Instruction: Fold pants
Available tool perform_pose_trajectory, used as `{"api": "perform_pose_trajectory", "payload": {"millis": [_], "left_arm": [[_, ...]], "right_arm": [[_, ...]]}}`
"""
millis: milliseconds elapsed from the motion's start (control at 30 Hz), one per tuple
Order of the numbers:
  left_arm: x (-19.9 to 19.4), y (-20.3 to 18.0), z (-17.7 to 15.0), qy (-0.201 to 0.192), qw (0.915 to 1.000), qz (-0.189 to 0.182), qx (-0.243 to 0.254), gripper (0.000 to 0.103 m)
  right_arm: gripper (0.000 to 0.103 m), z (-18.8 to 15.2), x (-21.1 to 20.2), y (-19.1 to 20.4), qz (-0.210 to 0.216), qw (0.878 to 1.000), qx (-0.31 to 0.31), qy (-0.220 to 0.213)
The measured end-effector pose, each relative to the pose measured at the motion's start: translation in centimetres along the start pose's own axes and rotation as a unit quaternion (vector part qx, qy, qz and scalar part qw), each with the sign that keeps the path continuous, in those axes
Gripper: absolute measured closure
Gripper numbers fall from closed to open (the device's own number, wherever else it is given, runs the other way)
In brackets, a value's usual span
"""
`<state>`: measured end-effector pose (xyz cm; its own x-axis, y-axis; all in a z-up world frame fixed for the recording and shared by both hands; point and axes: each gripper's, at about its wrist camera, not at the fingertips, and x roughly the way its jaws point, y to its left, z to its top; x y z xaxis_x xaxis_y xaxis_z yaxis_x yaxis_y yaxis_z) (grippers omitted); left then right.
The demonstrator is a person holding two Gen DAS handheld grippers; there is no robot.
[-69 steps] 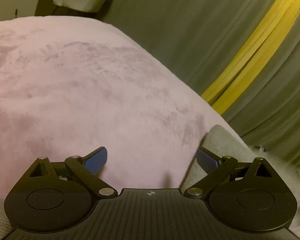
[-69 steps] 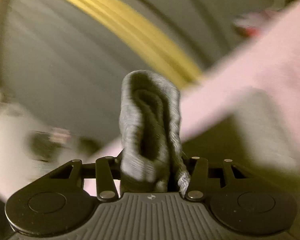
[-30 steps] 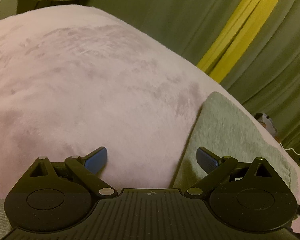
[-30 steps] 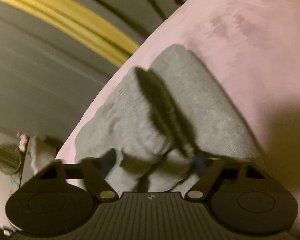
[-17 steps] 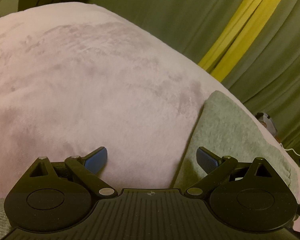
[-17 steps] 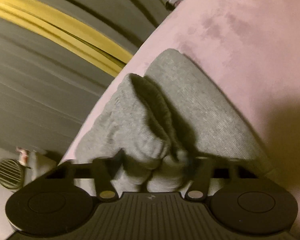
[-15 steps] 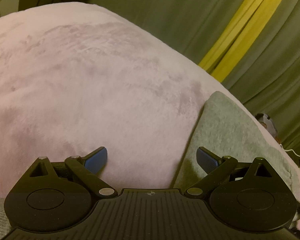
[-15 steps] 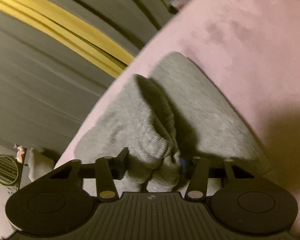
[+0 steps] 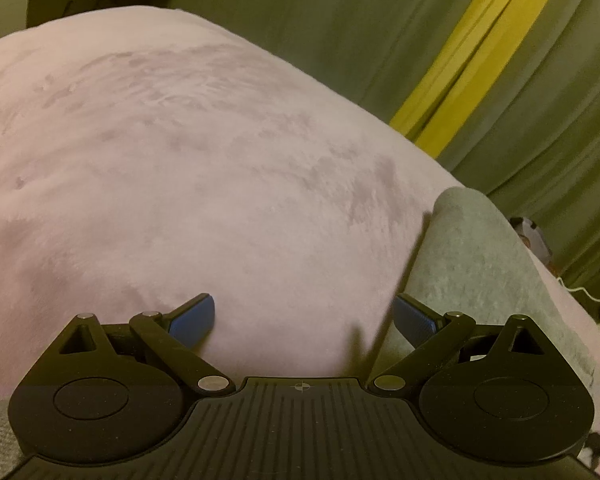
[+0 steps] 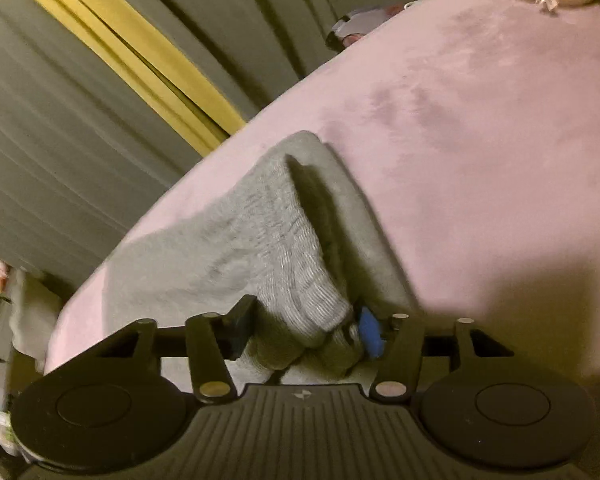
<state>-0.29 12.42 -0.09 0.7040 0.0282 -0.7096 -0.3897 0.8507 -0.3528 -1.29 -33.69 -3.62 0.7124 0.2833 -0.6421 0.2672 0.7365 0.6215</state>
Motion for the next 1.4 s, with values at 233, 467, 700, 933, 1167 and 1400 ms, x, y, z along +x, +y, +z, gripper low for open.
{"api": "perform_pose_trajectory", "payload": {"millis": [233, 467, 700, 933, 1167, 1400], "left_arm": [[0.4, -0.8, -0.2, 0.004, 0.9996, 0.01, 0.025, 0.003], [0.6, -1.7, -0.5, 0.012, 0.9985, 0.013, 0.051, 0.003], [1.2, -2.4, -0.1, 0.056, 0.9896, -0.103, 0.083, 0.003], [6.1, -4.8, 0.5, 0.14, 0.97, -0.166, 0.109, 0.003], [9.3, -6.2, 0.8, 0.181, 0.9517, -0.217, 0.12, 0.001], [11.7, -6.7, 1.7, 0.191, 0.9413, -0.267, 0.079, 0.009]], "right_arm": [[0.024, 0.6, -2.0, 2.1, -0.008, 0.995, -0.078, -0.062], [0.004, 1.6, 0.2, 3.0, -0.003, 0.993, -0.109, -0.042], [0.004, 3.2, 3.1, -0.2, -0.025, 0.995, -0.071, 0.066], [0.004, 5.1, 5.7, -3.5, 0.067, 0.988, -0.012, 0.14], [0.004, 5.7, 7.0, -3.4, 0.107, 0.983, -0.031, 0.143], [0.021, 5.0, 7.4, -2.8, 0.113, 0.986, -0.053, 0.109]]}}
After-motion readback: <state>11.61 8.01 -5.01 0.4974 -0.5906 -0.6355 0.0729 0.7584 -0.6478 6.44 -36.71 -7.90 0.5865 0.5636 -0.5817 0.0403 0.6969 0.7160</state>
